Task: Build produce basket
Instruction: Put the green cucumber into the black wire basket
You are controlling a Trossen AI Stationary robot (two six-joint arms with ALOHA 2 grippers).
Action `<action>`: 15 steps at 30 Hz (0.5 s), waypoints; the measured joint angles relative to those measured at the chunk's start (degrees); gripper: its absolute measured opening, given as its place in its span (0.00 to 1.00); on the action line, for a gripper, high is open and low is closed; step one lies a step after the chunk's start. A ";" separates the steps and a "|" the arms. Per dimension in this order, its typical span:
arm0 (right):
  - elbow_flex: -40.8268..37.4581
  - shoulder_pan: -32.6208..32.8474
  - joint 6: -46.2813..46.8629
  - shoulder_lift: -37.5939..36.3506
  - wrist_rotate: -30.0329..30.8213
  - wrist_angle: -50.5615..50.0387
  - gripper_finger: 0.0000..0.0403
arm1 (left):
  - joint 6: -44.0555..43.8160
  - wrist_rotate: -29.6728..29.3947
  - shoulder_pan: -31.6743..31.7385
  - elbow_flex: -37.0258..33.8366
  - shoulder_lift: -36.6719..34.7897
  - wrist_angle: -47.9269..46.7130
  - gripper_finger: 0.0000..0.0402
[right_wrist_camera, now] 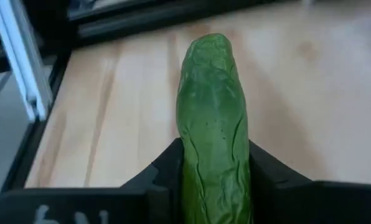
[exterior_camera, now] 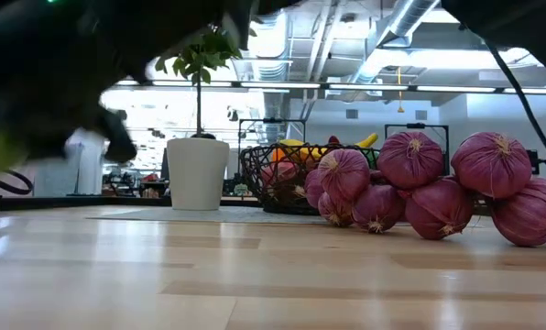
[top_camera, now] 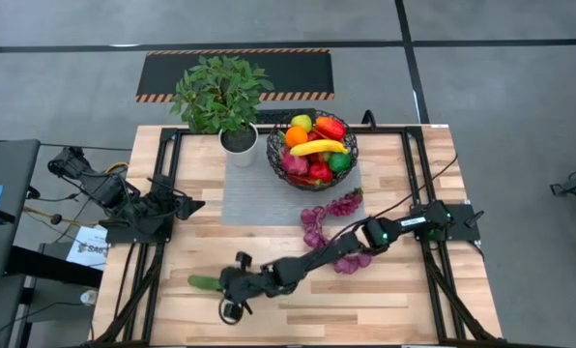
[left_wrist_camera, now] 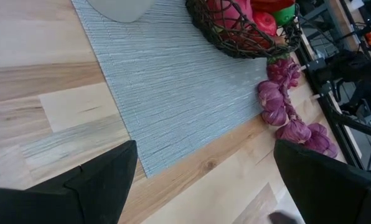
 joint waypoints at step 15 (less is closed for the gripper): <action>-0.67 -10.33 -20.22 -19.86 3.59 -27.30 0.32 | -0.02 0.00 0.00 0.00 0.00 0.13 0.91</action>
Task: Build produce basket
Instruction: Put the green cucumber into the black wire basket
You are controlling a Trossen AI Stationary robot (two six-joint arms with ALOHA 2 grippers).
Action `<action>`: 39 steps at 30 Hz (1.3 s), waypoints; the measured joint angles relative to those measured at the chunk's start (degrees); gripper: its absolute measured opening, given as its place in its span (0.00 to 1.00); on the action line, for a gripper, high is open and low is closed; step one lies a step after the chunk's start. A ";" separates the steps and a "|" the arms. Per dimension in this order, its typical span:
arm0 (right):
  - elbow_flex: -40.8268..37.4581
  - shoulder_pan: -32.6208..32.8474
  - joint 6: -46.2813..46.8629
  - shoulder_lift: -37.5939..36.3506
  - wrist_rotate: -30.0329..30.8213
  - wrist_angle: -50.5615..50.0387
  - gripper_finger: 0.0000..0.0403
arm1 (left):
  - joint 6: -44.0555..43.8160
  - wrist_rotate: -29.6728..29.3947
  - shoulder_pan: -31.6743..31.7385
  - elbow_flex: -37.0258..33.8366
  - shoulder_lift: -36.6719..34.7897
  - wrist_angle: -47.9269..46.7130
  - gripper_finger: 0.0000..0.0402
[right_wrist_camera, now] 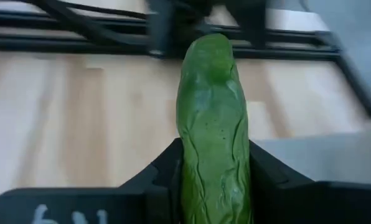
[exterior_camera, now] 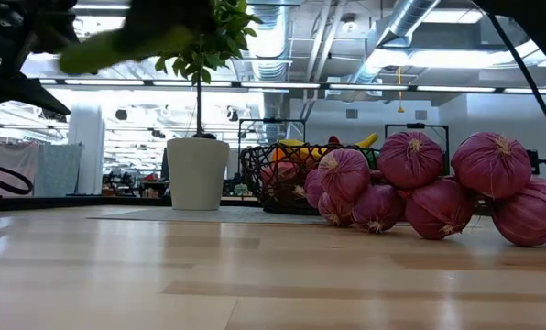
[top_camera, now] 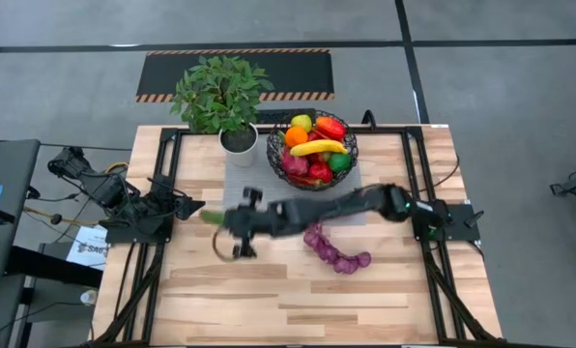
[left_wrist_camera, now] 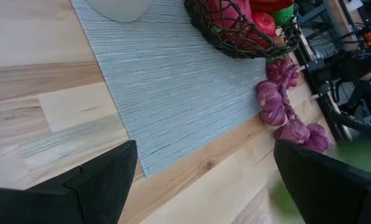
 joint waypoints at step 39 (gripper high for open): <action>-77.72 -25.07 -3.84 -47.41 -6.73 31.01 0.40 | -2.83 -3.67 0.00 0.00 0.02 -2.52 0.91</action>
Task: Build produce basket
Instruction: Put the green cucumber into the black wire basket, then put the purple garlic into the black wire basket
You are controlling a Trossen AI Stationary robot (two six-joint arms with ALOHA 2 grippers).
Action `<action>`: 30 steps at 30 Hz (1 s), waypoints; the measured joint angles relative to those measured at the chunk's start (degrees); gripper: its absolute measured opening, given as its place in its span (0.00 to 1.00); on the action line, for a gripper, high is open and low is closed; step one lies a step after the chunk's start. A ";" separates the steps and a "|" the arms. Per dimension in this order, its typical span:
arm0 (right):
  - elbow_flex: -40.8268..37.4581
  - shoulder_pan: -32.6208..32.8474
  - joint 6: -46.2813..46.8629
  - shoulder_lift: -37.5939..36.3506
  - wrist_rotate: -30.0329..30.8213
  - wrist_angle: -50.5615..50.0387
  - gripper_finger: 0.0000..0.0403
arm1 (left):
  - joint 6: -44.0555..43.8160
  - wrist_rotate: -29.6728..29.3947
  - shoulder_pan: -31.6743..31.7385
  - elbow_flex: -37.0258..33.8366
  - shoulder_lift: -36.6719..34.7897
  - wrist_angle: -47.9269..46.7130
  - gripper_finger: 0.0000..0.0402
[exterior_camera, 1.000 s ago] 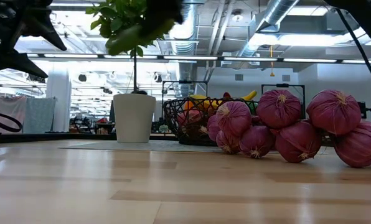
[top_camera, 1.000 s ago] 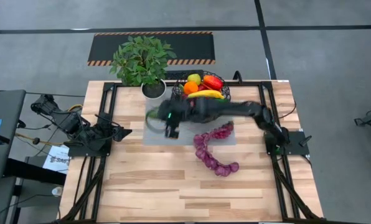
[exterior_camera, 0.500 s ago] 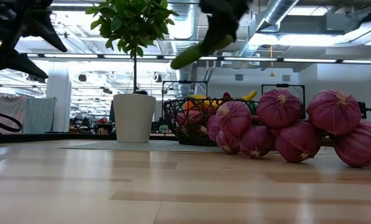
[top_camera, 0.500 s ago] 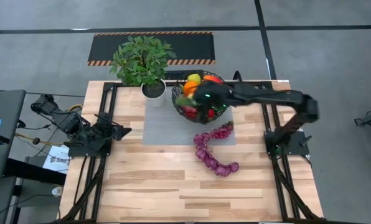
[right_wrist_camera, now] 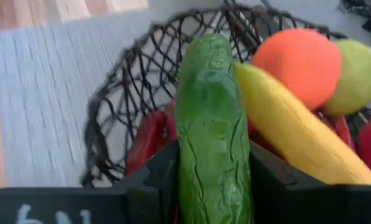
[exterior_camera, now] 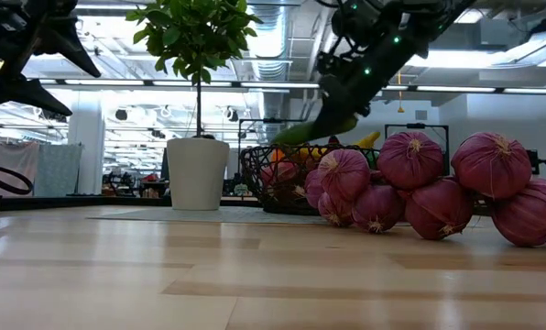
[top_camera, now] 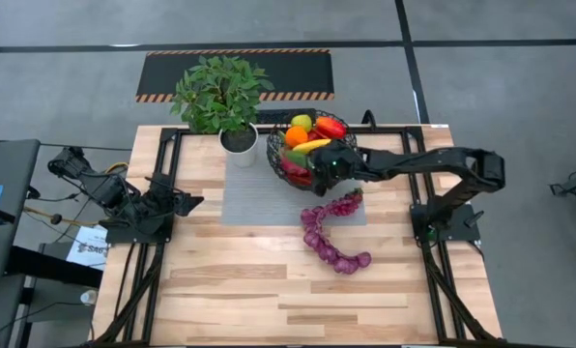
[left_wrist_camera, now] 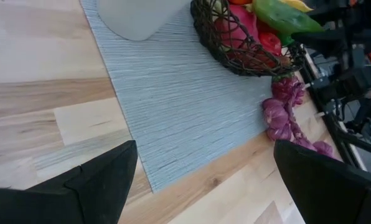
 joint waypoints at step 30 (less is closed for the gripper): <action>18.07 16.38 26.21 -12.48 -0.30 -41.13 0.87 | -0.15 -0.46 0.00 0.00 -0.02 -0.54 0.91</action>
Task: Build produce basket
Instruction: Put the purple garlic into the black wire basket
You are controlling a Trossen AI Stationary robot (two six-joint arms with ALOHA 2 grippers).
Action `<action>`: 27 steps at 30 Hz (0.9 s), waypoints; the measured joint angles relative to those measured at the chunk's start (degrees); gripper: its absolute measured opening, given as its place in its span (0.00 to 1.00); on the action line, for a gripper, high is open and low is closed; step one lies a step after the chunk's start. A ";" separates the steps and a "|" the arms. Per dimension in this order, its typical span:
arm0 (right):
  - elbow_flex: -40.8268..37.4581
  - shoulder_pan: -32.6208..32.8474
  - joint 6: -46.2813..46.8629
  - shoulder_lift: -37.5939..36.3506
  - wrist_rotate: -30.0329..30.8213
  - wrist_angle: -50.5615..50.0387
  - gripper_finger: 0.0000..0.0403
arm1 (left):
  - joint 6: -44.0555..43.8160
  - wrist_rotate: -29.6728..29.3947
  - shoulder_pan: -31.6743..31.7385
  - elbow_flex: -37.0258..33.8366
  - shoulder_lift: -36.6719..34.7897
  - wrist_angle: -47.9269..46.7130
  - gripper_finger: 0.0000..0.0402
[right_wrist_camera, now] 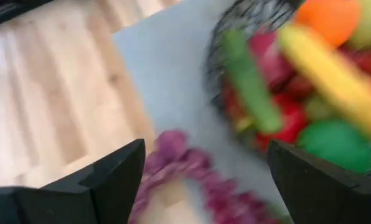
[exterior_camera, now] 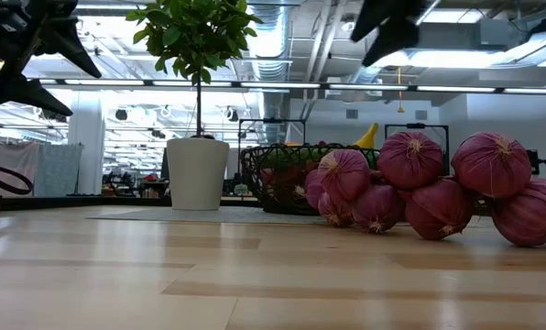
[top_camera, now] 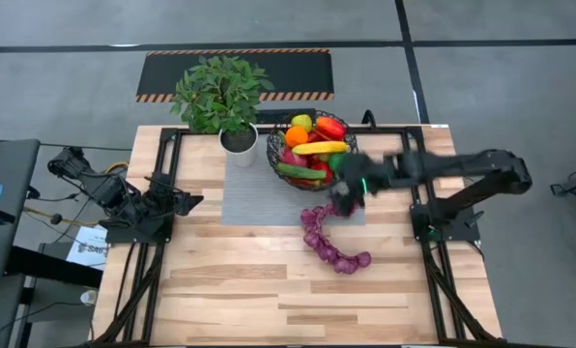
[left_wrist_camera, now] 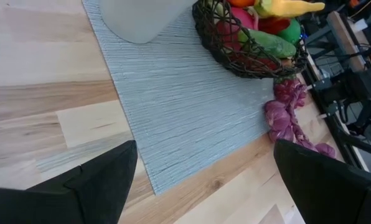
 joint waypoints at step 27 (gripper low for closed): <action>-21.02 18.62 21.17 8.98 13.37 23.94 0.87 | -2.07 -1.61 0.00 0.00 0.00 -0.41 0.91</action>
